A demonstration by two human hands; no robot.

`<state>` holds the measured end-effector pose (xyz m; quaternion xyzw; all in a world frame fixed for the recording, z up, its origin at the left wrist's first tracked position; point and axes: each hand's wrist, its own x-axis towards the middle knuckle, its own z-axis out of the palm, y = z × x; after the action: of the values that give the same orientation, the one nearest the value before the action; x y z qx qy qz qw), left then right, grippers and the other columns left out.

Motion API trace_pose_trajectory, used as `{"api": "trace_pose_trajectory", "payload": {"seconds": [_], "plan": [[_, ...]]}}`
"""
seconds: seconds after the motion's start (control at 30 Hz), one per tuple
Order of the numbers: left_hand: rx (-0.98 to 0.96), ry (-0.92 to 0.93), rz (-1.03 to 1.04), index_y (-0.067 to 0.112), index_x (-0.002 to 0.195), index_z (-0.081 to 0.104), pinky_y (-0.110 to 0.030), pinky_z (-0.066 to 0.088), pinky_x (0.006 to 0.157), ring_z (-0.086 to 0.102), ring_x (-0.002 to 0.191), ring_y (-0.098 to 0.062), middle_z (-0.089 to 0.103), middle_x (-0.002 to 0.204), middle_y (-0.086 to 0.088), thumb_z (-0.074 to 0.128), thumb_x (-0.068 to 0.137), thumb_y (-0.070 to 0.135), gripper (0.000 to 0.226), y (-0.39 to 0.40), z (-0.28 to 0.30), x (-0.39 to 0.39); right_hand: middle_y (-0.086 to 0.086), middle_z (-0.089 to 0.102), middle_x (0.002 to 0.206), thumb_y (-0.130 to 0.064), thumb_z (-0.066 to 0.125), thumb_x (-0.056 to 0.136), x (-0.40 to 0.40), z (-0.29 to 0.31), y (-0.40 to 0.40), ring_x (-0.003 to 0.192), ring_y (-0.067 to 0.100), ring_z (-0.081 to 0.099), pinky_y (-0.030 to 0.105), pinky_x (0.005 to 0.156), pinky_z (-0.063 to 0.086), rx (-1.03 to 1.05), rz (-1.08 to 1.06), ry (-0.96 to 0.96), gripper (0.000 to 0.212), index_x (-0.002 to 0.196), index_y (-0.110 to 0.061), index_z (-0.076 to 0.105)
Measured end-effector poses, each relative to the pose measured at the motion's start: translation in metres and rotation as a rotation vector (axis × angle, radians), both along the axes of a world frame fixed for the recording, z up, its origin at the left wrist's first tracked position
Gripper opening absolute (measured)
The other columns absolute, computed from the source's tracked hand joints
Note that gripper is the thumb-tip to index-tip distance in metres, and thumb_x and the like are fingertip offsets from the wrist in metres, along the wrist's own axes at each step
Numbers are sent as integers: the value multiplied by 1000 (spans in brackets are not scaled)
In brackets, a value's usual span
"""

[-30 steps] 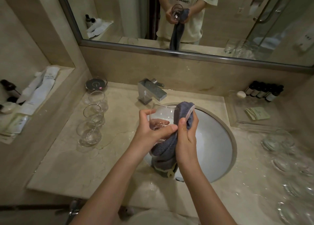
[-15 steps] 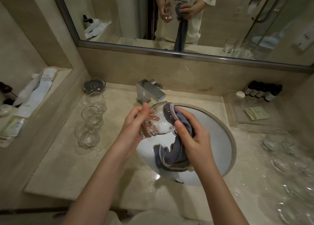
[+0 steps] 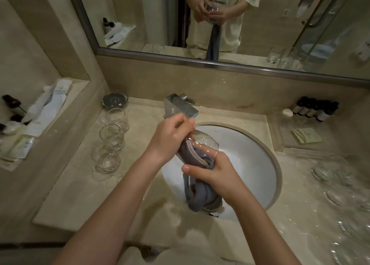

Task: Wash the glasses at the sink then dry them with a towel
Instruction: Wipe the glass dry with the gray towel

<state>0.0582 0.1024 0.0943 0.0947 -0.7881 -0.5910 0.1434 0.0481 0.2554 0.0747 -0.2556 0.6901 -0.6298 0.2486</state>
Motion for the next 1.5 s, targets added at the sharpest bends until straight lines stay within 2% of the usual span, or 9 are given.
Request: {"api": "trace_pose_trajectory", "payload": {"seconds": [0.17,0.4,0.6,0.73,0.87,1.03,1.3,1.43,1.5], "plan": [[-186,202,-35,9,79,62,-37,49,64,65,68,-24,67,69,-3,52,81,47,40,-3,-7,0,-4,69,80,-8,70,72,-1,4,3,75,8,62,19,72,49,-131,59,-253,25,97,-14,70],[634,-214,159,5,107,60,-29,53,75,68,90,-20,68,104,-6,78,50,61,82,15,2,0,-20,70,111,-20,70,78,21,-8,-14,108,-3,62,14,91,45,-92,-406,96,45,120,-31,63],[825,-63,156,9,88,69,-25,52,72,65,75,-17,64,78,-7,80,71,31,29,54,8,5,-30,64,110,-31,64,77,18,-4,-17,103,-10,60,9,85,45,125,-428,380,50,126,-40,60],[755,-9,124,9,96,69,-25,55,70,68,82,-20,68,84,-9,78,69,21,30,45,8,0,-7,75,94,1,71,80,9,10,-10,93,5,69,18,81,51,-126,-253,-20,40,108,-26,68],[703,60,-12,7,90,69,-26,55,69,66,76,-19,67,83,-13,79,56,27,40,34,6,-5,2,69,76,-8,76,64,6,15,-8,71,13,65,20,64,52,-345,-145,-400,36,98,-12,66],[658,55,-408,6,104,66,-29,55,79,67,90,-19,72,99,-7,89,47,35,68,17,9,-11,5,44,44,-21,99,24,10,11,-1,29,11,43,14,30,37,-579,-8,-974,86,88,-4,44],[642,-190,101,10,123,58,-24,51,64,68,84,-14,69,106,-6,76,52,75,99,29,7,-8,-2,67,66,-18,64,75,5,11,-10,56,7,62,19,52,50,-441,-262,-511,30,103,-10,59],[791,-141,92,8,112,62,-21,52,64,68,76,-12,68,86,-1,83,59,56,74,42,19,-6,-14,70,112,-16,63,86,3,7,-8,109,2,63,20,93,48,-108,-164,32,45,125,-37,57],[806,-49,140,6,115,63,-22,53,70,68,79,-12,69,85,0,85,64,38,64,45,20,-5,-17,70,109,-25,61,83,2,9,-9,106,0,63,24,90,49,54,-174,219,46,123,-46,56]]}}
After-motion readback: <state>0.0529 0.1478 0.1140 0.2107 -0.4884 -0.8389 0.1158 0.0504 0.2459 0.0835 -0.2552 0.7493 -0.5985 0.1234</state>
